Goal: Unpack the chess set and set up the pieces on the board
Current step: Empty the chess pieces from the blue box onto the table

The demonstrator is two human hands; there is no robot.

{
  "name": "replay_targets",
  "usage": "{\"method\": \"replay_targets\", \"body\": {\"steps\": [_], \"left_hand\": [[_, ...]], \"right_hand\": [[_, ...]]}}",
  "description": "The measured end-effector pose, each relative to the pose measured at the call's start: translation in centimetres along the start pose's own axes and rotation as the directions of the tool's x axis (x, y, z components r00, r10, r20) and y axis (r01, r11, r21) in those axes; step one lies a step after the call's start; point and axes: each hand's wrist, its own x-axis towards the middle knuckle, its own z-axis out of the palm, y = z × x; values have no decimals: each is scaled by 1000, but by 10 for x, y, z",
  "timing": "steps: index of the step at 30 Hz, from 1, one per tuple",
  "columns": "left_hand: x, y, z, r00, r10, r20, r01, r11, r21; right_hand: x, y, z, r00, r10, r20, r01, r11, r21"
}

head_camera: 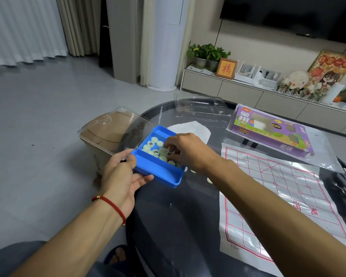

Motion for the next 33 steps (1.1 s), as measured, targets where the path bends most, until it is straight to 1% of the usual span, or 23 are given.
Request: {"method": "replay_targets", "body": {"steps": [5,12,16,20,23,29,33], "left_hand": [[-2,0,0,999,28,20,-28,1000,14],[-3,-1,0,999,24,36,-26,999,38],[-3,-1,-1,999,14,33,-15,999,39],[-3,-1,0,1000,5,21,-5,1000,20],[-3,-1,0,1000,3,6,-3,1000,13],[-3,-1,-1,1000,-1,1,1,1000,16],[-3,1,1,1000,1,10,-1,1000,14]], "right_hand": [[3,1,-10,1000,4,26,-3,1000,-17],[6,-1,-15,998,16,54,-13,998,-67],[8,-2,-17,995,36,97,-28,996,-82],[7,-2,-18,996,39,84,-32,996,-82],[6,-2,-17,996,24,86,-16,996,-84],[7,0,-23,987,-7,161,19,997,-75],[7,0,-24,992,-4,129,14,997,-74]]}}
